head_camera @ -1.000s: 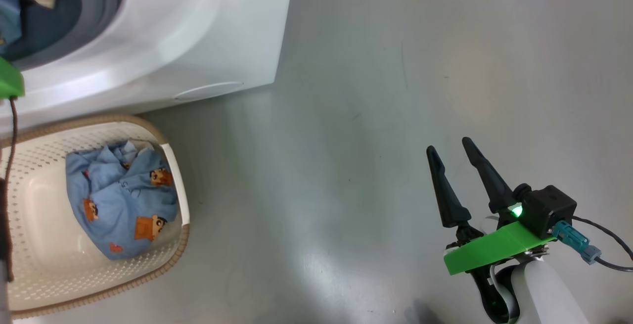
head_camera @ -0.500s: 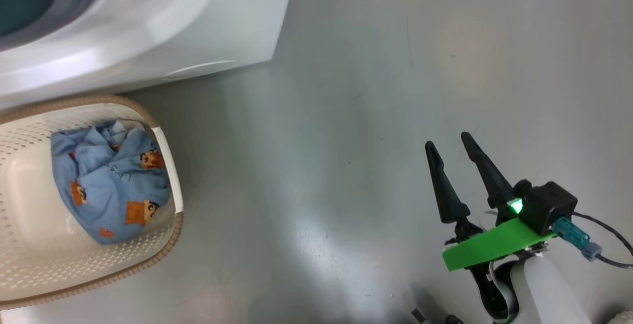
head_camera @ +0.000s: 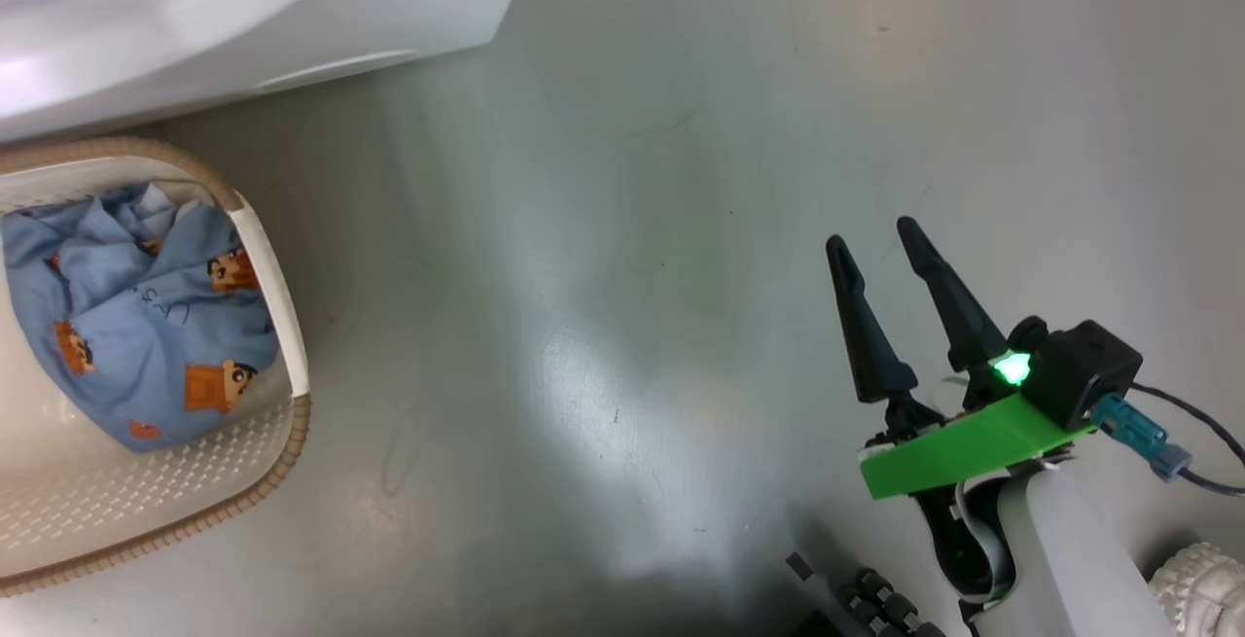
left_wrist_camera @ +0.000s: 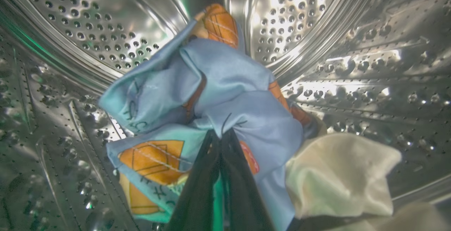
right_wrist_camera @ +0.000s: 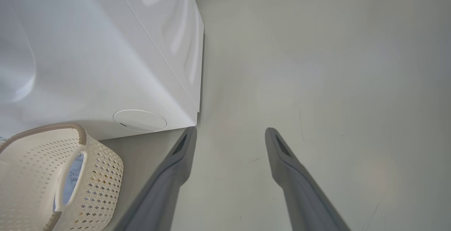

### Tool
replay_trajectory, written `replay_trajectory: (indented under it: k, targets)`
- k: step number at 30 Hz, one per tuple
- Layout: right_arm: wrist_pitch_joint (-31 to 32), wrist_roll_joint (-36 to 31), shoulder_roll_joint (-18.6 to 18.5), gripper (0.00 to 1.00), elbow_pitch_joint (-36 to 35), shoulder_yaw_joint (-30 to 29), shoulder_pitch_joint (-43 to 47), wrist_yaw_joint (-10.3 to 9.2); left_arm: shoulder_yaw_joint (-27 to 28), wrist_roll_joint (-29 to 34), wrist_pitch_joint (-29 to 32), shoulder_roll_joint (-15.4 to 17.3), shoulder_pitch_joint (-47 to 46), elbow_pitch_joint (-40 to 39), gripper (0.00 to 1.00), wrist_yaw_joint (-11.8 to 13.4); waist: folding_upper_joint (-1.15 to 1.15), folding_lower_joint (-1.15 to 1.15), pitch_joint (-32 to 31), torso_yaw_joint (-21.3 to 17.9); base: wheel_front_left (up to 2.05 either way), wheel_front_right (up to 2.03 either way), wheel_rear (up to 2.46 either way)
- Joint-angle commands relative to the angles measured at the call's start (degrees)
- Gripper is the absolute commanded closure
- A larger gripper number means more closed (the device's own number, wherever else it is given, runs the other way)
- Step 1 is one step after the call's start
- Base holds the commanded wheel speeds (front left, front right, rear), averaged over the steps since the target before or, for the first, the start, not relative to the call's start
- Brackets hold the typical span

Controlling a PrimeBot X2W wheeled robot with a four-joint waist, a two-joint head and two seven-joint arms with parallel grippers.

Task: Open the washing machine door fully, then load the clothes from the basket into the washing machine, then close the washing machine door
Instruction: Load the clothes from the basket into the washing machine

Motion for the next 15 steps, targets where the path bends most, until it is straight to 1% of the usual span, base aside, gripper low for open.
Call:
replay_trajectory:
  k: [1, 2, 5, 8, 9, 12, 13, 14, 15]
  targets:
    - [-0.5, 0.6, 0.1, 0.0, -1.0, 1.3, 0.3, 0.09, 0.2, -0.4, -1.7, 3.6, -1.4, -1.6, 1.0, -0.4, 0.0, 0.0, 0.3, -0.1, 0.0, 0.0, 0.0]
    - [-0.5, 0.6, 0.1, 0.0, -1.0, 1.3, 0.3, 0.09, 0.2, -0.4, -1.7, 3.6, -1.4, -1.6, 1.0, -0.4, 0.0, 0.0, 0.3, -0.1, 0.0, 0.0, 0.0]
    - [-0.5, 0.7, 0.1, 0.0, -0.9, 1.4, -0.1, 0.09, -0.4, -0.6, -5.1, 3.9, -2.4, -2.2, 1.0, -1.1, 0.0, 0.0, 0.6, -0.2, 0.0, 0.0, 0.0]
    - [-0.5, 0.9, 0.1, 0.0, -0.8, 1.8, -0.5, 0.09, -0.9, -1.2, -6.9, 4.5, -3.2, -2.3, 1.0, -1.8, 0.0, 0.0, 0.7, -0.4, 0.0, 0.0, 0.0]
    - [-0.5, 0.9, 0.1, 0.0, -0.8, 1.8, -0.6, 0.09, -1.0, -1.5, -7.0, 4.7, -3.3, -1.9, 1.0, -1.9, 0.0, 0.0, 0.7, -0.5, 0.0, 0.0, 0.0]
    - [-0.5, 1.0, 0.1, 0.0, -0.6, 1.8, -0.6, 0.09, -1.5, -2.1, -4.1, 5.2, -3.9, 1.4, 1.0, -2.0, 0.0, 0.0, 0.7, -0.7, 0.0, 0.0, 0.0]
    - [-0.5, 1.1, 0.1, 0.0, -0.5, 1.8, -0.6, 0.09, -1.5, -2.2, -3.5, 5.3, -4.1, 2.0, 0.86, -2.0, 0.0, 0.0, 0.7, -0.7, 0.0, 0.0, 0.0]
    - [-0.5, 1.1, 0.1, 0.0, -0.4, 1.8, -0.6, 0.09, -1.6, -2.3, -3.5, 5.3, -4.2, 2.3, 0.57, -2.0, 0.0, 0.0, 0.6, -0.7, 0.0, 0.0, 0.0]
    - [-0.5, 1.1, 0.1, 0.0, -0.3, 1.7, -0.6, 0.09, -1.7, -2.3, -3.3, 5.3, -4.3, 2.8, 0.33, -1.9, 0.0, 0.0, 0.5, -0.6, 0.0, 0.0, 0.0]
